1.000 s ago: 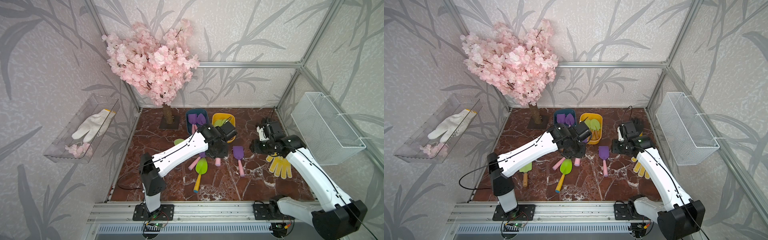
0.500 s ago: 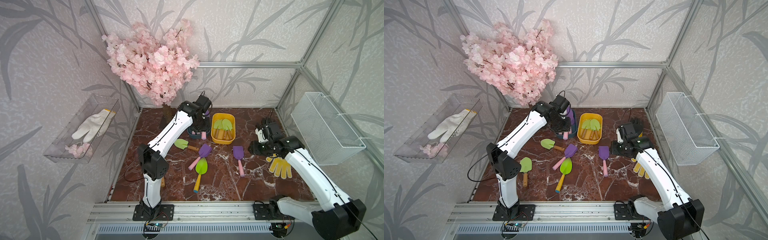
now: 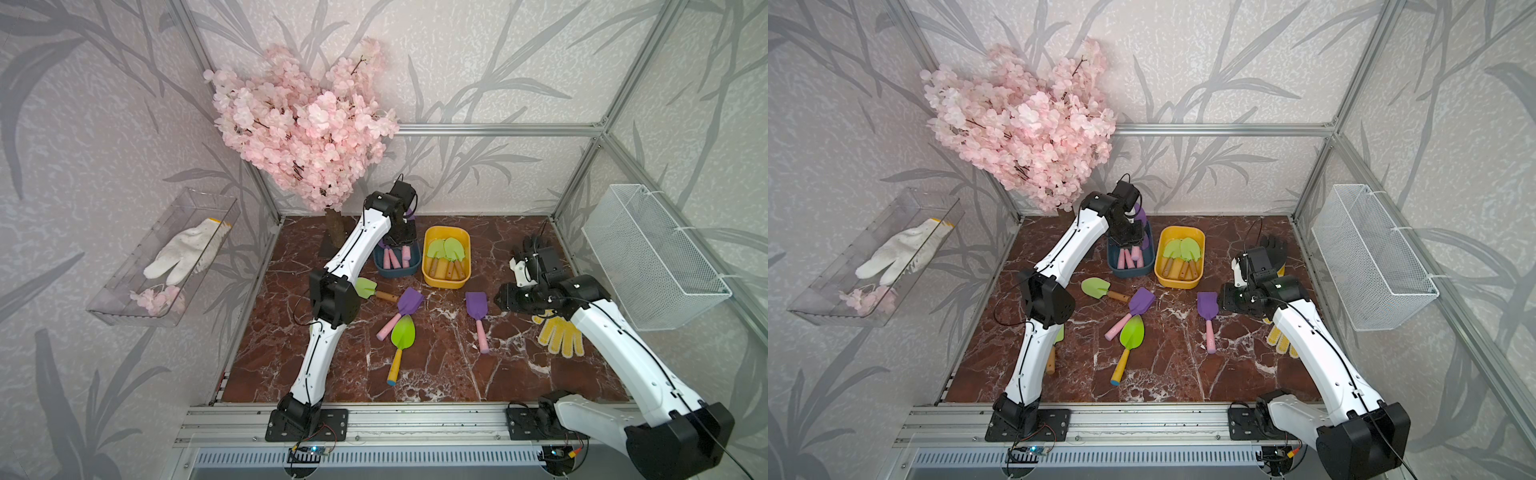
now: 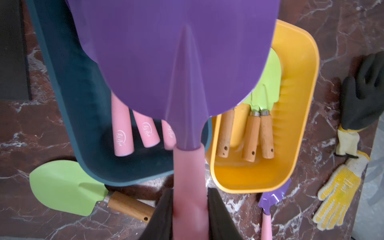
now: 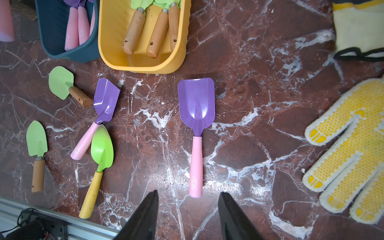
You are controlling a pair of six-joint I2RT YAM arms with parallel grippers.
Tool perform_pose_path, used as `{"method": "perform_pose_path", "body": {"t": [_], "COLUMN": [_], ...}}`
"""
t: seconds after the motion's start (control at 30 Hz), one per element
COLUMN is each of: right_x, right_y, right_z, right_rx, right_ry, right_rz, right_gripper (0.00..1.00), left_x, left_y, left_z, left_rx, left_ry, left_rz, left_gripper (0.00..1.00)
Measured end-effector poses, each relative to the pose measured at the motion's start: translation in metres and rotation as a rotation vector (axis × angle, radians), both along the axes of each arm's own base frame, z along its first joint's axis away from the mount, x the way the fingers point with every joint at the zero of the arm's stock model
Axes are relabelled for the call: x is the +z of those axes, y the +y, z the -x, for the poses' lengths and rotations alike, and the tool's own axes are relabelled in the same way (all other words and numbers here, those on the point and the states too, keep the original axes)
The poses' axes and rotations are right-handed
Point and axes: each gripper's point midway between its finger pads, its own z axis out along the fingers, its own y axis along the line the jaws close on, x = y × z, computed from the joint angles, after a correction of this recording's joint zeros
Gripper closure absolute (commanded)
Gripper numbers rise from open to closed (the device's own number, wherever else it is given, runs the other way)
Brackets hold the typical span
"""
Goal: Sort the small shovels by color and place them into the storage box
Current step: Place the shovel in the storage box.
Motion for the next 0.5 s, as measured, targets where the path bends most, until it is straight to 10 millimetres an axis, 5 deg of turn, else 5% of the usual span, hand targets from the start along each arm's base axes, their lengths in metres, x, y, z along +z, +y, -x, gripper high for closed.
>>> {"method": "perform_pose_path", "body": {"t": [0.5], "right_x": [-0.005], "right_y": [0.002], "right_z": [0.004], "right_rx": [0.008], "right_ry": [0.018], "right_rz": [-0.009], "right_gripper": [0.49], "left_x": [-0.063], "left_y": [0.010], "left_z": [-0.042], "left_rx": [0.075], "left_ry": [0.010], "left_rz": [-0.022], "left_gripper": [0.89]}}
